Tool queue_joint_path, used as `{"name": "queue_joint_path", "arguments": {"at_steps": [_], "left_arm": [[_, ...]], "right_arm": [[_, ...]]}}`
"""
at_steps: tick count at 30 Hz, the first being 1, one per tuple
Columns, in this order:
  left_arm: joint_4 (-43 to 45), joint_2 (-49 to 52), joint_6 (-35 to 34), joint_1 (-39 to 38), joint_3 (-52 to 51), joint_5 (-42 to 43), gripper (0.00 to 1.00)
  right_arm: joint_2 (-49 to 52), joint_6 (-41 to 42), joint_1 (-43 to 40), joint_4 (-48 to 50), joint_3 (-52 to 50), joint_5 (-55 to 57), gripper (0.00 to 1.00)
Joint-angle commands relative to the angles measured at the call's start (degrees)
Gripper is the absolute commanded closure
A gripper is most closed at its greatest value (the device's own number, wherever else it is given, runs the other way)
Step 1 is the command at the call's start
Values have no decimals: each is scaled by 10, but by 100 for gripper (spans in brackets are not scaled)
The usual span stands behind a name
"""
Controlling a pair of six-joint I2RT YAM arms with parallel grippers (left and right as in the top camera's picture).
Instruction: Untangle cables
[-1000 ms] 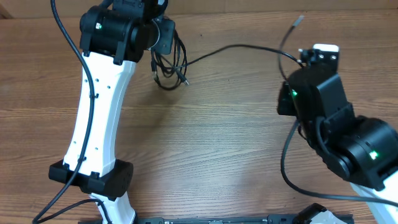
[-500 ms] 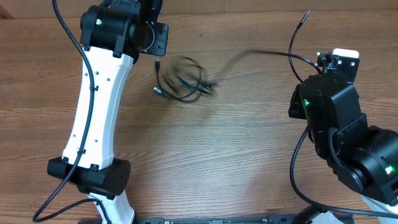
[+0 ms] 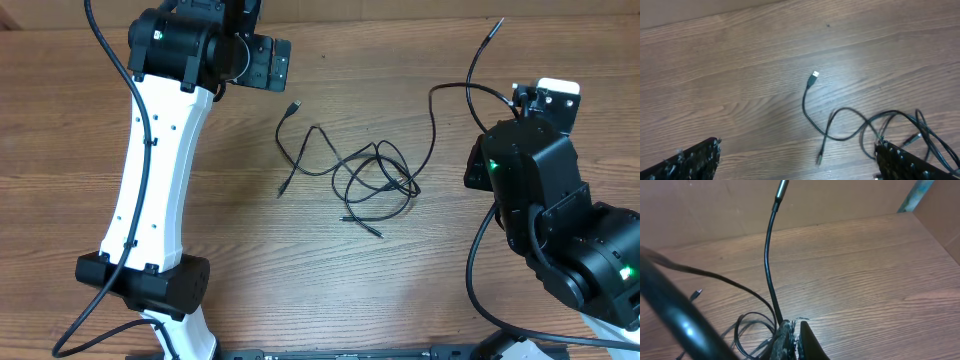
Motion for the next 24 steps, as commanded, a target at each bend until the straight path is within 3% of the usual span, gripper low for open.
{"name": "queue_joint_path", "arguments": {"at_steps": [1,15,24], "left_arm": [[1,-10,1,2,-15,36,0],[71,-8,1,-3,-206,69,0],[93,-8,46,-48,-214,199,0]], "right_arm": [[-12,6,1,21,23,3,96],[-12,-100,1,28,234,31,96],[6,-101,1,-22,241,45,96]]}}
